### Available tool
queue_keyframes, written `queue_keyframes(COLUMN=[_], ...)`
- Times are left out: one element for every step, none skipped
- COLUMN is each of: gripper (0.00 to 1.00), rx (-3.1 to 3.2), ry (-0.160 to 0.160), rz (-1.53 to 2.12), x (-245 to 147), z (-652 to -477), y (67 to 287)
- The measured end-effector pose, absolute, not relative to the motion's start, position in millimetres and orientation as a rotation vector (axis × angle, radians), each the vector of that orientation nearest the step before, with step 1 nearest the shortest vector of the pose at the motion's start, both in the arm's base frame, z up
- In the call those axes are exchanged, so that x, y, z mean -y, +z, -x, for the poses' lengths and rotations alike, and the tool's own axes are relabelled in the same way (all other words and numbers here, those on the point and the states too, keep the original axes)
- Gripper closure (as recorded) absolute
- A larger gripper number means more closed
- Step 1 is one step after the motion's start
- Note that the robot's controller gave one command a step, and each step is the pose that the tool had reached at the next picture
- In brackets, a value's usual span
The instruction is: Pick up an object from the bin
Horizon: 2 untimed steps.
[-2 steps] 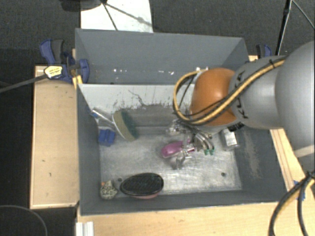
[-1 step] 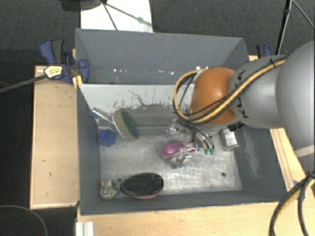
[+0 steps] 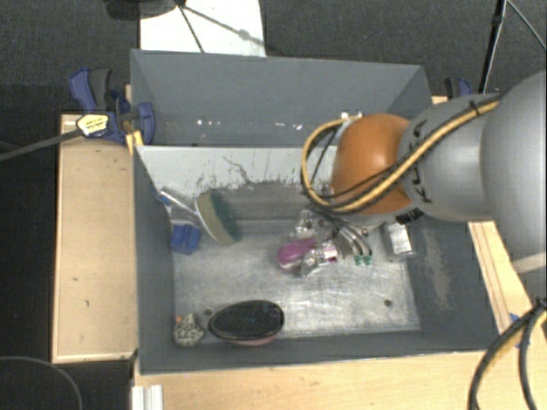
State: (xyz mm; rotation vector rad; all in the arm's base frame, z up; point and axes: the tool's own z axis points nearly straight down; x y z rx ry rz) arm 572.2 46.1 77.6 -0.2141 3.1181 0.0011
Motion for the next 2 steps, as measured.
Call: queue_keyframes(gripper=[1.00, 1.00], rx=[-3.126, -3.126], ry=[-0.001, -0.001], rz=[0.217, 0.218], x=[-46, -46], z=[-574.4, -575.9], y=[143, 202])
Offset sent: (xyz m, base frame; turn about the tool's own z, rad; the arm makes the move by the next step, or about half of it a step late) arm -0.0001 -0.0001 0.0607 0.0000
